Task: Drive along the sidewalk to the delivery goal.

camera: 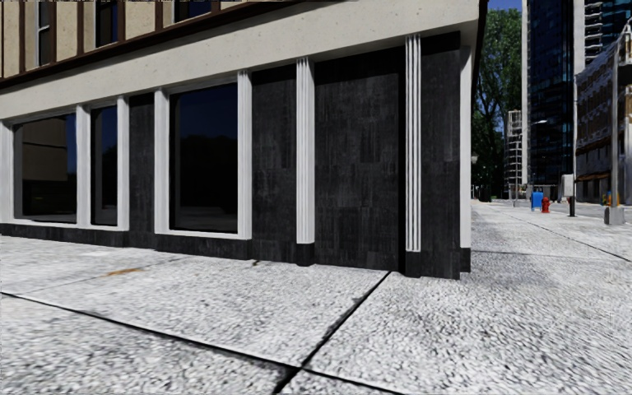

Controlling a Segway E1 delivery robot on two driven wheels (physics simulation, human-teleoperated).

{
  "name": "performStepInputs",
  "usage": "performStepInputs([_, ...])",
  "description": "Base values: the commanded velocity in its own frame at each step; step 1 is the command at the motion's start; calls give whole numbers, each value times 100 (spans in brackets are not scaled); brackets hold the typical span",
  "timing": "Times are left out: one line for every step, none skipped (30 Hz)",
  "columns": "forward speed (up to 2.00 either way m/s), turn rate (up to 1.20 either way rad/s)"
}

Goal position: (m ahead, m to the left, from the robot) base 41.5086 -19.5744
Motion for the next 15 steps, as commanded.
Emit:
performStepInputs([92,-120])
performStepInputs([108,-120])
performStepInputs([128,-120])
performStepInputs([133,-120])
performStepInputs([133,-120])
performStepInputs([135,-120])
performStepInputs([135,-120])
performStepInputs([137,-120])
performStepInputs([137,-120])
performStepInputs([146,-120])
performStepInputs([162,-120])
performStepInputs([172,-120])
performStepInputs([186,-108])
performStepInputs([186,-108])
performStepInputs([200,-89])
